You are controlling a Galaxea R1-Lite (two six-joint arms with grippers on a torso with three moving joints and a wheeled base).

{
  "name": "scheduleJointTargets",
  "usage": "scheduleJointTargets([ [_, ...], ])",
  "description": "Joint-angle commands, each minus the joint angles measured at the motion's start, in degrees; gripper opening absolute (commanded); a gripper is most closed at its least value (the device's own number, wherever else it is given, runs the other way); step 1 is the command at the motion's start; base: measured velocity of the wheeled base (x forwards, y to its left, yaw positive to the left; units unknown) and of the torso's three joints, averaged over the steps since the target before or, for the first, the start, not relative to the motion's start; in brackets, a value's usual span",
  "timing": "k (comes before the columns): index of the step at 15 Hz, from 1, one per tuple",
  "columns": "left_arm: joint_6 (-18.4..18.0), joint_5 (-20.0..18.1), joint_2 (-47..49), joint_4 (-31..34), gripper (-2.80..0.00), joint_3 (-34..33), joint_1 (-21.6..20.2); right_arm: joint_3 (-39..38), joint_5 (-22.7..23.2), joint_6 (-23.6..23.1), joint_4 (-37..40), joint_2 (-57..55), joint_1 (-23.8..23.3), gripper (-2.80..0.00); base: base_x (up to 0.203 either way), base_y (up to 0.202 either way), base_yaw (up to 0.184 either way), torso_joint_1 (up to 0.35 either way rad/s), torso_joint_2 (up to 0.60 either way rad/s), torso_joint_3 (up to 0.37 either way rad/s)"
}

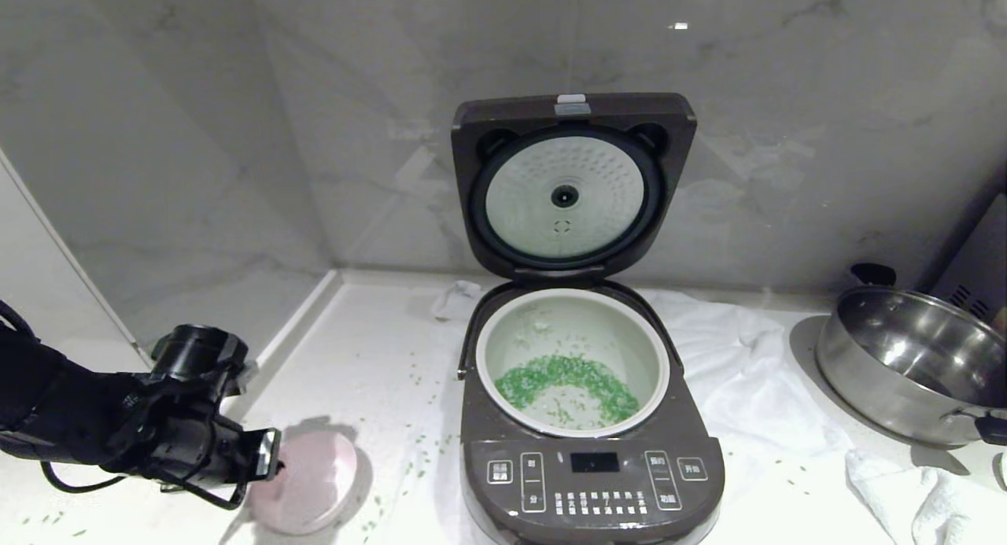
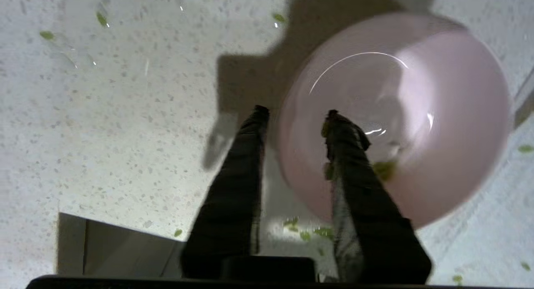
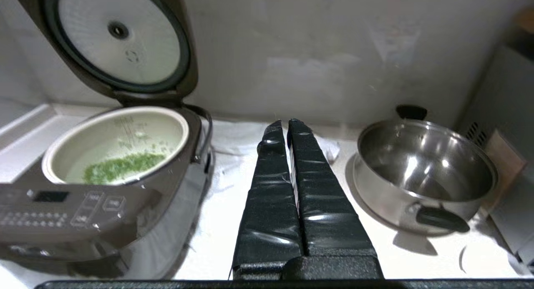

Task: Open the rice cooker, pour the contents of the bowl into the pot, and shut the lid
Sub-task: Place the bowl on the table

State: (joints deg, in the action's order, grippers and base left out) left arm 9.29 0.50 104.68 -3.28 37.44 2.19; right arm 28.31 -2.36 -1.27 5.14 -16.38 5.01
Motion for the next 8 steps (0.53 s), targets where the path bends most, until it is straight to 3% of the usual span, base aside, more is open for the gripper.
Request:
scheduleJointTargets([
  [1, 0.2, 0.5, 2.0, 0.0, 0.0, 1.3, -0.3, -1.3, -0.2, 0.2, 0.0, 0.6, -0.1, -2.8, 0.0, 0.0, 0.0, 0.0, 0.0, 0.0],
  [5, 1.9, 0.5, 0.9, 0.1, 0.0, 2.4, -0.6, -2.8, -0.4, 0.2, -0.5, 0.7, -0.1, -2.8, 0.0, 0.0, 0.0, 0.0, 0.0, 0.0],
  [8, 2.0, 0.1, -6.6, 0.2, 0.0, 2.5, -0.5, -3.9, -0.3, 0.3, -0.5, 0.7, -0.2, -2.8, 0.0, 0.0, 0.0, 0.0, 0.0, 0.0],
])
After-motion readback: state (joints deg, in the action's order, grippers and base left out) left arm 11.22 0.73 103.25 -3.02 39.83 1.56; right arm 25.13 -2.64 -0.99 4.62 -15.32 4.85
